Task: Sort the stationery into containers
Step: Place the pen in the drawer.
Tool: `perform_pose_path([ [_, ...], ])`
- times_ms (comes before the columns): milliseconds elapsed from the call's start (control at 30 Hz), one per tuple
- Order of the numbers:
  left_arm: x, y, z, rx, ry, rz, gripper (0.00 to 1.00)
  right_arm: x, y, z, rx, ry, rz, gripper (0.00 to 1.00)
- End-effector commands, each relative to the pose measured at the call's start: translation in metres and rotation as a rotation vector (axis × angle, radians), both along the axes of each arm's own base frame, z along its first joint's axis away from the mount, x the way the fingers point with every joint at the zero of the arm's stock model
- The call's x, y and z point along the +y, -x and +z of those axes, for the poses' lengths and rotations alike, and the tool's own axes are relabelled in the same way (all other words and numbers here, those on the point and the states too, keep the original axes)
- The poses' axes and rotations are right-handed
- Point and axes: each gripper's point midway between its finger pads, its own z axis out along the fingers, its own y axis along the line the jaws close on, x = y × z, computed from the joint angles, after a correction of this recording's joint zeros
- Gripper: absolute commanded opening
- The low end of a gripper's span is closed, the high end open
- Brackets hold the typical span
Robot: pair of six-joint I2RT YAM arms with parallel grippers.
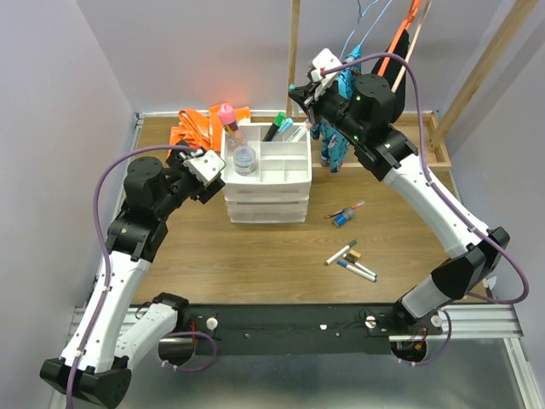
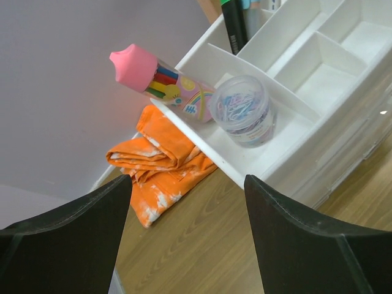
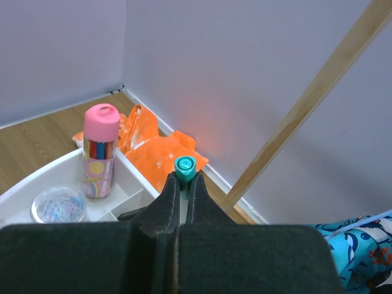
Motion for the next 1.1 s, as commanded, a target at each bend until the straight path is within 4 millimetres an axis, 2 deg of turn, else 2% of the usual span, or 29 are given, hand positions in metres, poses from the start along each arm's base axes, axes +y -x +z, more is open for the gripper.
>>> perform_pose_path([
  [0, 0.013, -0.01, 0.019, -0.06, -0.013, 0.073, 0.83, 0.005, -0.021, -0.007, 0.022, -0.1, -0.017, 0.01],
  [267, 0.026, -0.02, 0.022, -0.08, -0.036, 0.144, 0.83, 0.008, -0.033, -0.034, 0.069, -0.104, -0.021, 0.0],
  [533, 0.051, -0.052, 0.038, -0.139, 0.011, 0.3, 0.83, 0.006, -0.036, -0.058, 0.122, -0.085, -0.032, 0.01],
  [733, 0.051, -0.073, 0.049, -0.156, 0.029, 0.321, 0.84, 0.001, -0.037, -0.076, 0.174, -0.088, -0.051, 0.0],
  [1033, 0.057, -0.111, 0.057, -0.179, 0.071, 0.4, 0.83, -0.006, -0.038, -0.09, 0.231, -0.105, -0.1, 0.01],
  [1067, 0.057, -0.114, 0.057, -0.177, 0.071, 0.41, 0.84, -0.009, -0.04, -0.09, 0.231, -0.108, -0.118, 0.07],
])
